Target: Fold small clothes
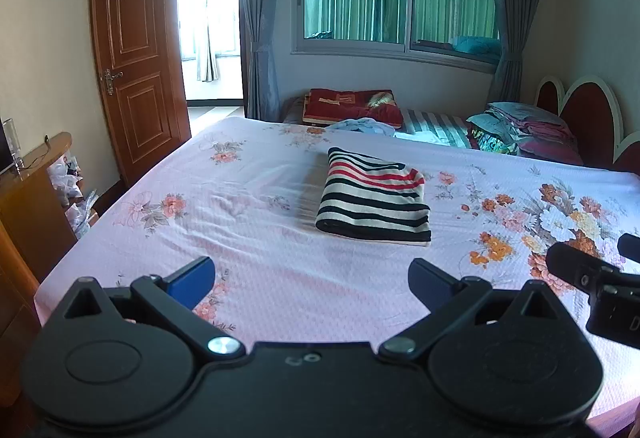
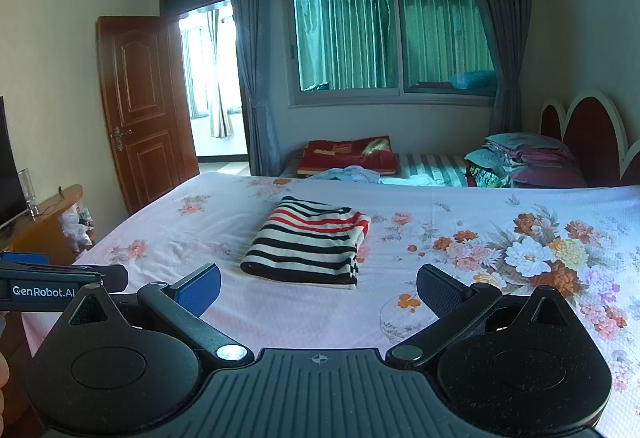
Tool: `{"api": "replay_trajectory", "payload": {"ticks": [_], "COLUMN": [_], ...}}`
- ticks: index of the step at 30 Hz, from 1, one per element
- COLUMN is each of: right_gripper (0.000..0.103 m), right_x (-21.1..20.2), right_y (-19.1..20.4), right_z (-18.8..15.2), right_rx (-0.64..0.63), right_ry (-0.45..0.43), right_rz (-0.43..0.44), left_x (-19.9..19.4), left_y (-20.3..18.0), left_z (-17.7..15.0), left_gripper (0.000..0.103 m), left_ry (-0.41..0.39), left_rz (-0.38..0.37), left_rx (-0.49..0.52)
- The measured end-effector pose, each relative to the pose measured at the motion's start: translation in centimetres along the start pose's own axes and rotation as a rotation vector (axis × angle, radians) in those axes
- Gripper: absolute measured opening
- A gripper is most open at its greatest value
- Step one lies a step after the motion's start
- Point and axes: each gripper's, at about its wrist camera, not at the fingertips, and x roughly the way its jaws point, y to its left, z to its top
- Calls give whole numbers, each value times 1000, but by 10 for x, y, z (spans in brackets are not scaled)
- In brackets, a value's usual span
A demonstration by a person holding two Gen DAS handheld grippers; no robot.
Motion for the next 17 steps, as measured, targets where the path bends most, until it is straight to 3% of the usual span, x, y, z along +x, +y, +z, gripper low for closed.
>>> {"api": "replay_trajectory", "payload": {"ticks": [10, 14, 17], "right_gripper": [103, 103, 103], "right_x": [10, 19, 30], "right_y": [-3, -6, -14], "right_z": [-1, -4, -9], "right_rx": [7, 10, 21], "right_ry": [14, 31, 54], "right_rz": [-1, -6, -22], "left_x": [4, 15, 41], "left_y": [1, 1, -2], "left_z": [-1, -6, -5], "left_gripper": [103, 100, 103], "left_ry": [3, -45, -2], "left_rz": [-21, -53, -76], "left_rx": [1, 6, 11]}}
